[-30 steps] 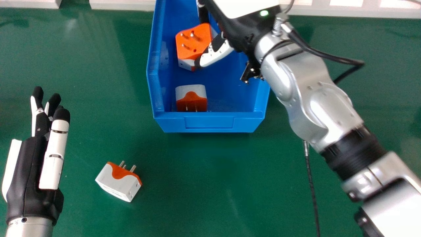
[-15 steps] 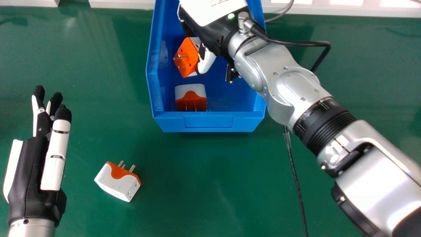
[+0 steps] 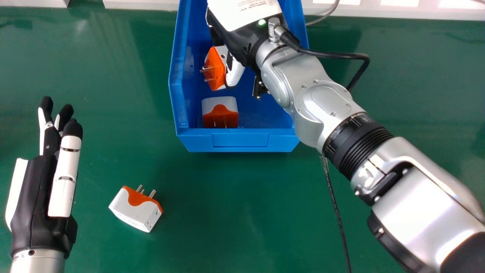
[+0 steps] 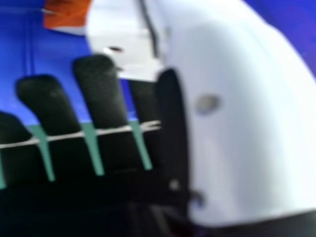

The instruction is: Pick all objects and put in blue box

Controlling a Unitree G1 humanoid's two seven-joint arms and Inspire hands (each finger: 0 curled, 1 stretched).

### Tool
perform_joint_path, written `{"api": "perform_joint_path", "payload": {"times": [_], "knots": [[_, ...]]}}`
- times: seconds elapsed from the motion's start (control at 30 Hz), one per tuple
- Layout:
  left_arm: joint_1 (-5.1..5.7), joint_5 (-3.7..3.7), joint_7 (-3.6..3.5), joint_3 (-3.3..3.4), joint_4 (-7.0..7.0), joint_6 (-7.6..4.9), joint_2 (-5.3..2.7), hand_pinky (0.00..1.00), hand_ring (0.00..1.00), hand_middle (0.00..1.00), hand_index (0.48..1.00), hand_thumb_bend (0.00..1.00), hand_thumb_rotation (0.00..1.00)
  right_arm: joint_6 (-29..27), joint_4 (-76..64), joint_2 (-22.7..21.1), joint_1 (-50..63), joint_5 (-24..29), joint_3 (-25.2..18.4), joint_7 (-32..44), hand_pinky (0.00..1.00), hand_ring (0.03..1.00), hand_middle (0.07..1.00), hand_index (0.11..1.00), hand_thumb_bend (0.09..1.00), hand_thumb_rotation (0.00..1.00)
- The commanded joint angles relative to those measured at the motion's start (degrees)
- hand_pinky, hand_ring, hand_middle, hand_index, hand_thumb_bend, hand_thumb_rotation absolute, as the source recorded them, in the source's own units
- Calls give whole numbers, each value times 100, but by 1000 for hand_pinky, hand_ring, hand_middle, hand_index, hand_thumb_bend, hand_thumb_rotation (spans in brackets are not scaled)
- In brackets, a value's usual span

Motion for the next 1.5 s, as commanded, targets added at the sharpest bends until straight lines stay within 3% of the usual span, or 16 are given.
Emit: {"api": "perform_joint_path", "payload": {"times": [0.0,0.13,0.27,0.47,0.53,0.67,0.77,0.87,0.93,1.03,1.1,1.2,1.23,1.3,1.37,1.47], "knots": [[-12,-21,5,7,-59,-53,38,1000,1000,1000,1000,372,931,34,-295,-62,-94,35,-9,-39,758,895,954,915,717,580],[-17,10,-13,15,-25,-93,60,1000,1000,1000,1000,389,937,80,-430,-138,-30,3,68,1,881,986,997,972,729,654],[-55,-110,-62,25,-10,-40,57,1000,1000,1000,1000,358,935,162,-552,-176,12,21,86,73,971,1000,1000,998,736,671],[-27,129,76,17,-25,-74,51,1000,1000,1000,1000,371,933,318,-1146,-335,269,-31,121,79,999,1000,1000,1000,694,653],[-39,93,65,17,-26,-35,56,1000,1000,1000,1000,363,935,408,-1549,-418,459,-29,84,136,997,1000,1000,1000,677,632],[-59,160,56,22,32,-97,92,1000,1000,1000,1000,357,948,545,-2866,-736,1163,-100,6,242,972,1000,1000,993,644,588],[-89,22,-30,47,88,-118,85,1000,1000,1000,1000,361,946,718,-3930,-991,1754,-286,-8,440,951,1000,1000,987,618,621],[-80,65,-26,54,95,-124,110,1000,1000,1000,1000,370,942,721,-4962,-1230,2432,-414,-100,530,929,995,1000,980,595,646],[-71,119,3,50,95,-149,116,1000,1000,1000,1000,371,945,654,-5698,-1385,3005,-416,-200,538,857,962,994,965,583,664],[-63,62,4,47,108,-193,83,1000,1000,1000,1000,376,932,526,-6674,-1593,3893,-415,-322,608,853,968,999,988,515,664],[-61,109,38,42,117,-223,81,1000,1000,1000,1000,373,937,383,-7229,-1734,4476,-411,-392,604,865,983,1000,997,466,698],[-68,-141,-68,43,88,-141,65,1000,1000,1000,1000,367,935,-110,-7892,-2030,5362,-219,-541,458,858,992,1000,1000,415,713],[-58,-171,-71,43,60,-107,62,1000,1000,1000,1000,365,926,-310,-8052,-2138,5607,-140,-597,429,861,997,1000,1000,399,714],[-29,-74,-8,44,36,-94,74,1000,1000,1000,1000,380,944,-721,-8276,-2324,5982,-23,-700,362,852,994,1000,1000,385,722],[-21,-29,37,47,31,-98,70,1000,1000,1000,1000,408,959,-1141,-8418,-2481,6247,175,-797,348,839,983,1000,1000,383,729],[-46,-168,-31,65,89,-196,46,1000,1000,1000,1000,412,934,-1776,-8452,-2647,6513,446,-904,290,822,976,1000,989,392,690]]}}
